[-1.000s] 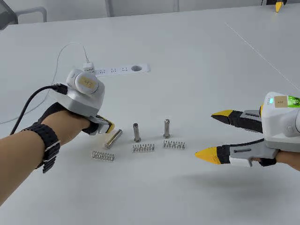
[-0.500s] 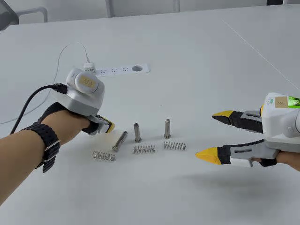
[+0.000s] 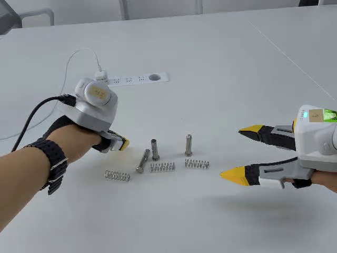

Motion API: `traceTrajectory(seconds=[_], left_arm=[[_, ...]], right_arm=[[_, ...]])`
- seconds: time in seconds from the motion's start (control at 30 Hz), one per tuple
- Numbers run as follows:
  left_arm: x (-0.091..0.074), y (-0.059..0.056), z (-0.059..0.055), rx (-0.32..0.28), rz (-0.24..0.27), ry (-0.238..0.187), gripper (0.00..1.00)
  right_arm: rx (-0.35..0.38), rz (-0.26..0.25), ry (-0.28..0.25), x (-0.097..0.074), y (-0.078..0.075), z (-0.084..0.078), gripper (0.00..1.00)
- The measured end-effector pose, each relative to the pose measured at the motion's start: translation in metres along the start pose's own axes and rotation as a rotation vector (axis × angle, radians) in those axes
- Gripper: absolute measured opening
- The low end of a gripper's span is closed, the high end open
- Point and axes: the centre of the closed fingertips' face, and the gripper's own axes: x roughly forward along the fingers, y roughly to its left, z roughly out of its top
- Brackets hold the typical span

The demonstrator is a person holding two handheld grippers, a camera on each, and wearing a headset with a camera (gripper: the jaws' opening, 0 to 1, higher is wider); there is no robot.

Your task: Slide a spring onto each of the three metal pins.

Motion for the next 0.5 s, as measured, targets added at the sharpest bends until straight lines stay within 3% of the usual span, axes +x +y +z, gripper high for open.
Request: traceTrajectory(seconds=[0.5], left_arm=[[-0.0021, -0.0025, -0.0011, -0.005, 0.001, 0.000, 0.01]], right_arm=[[0.000, 0.000, 0.001, 0.0004, -0.0004, 0.0000, 0.67]])
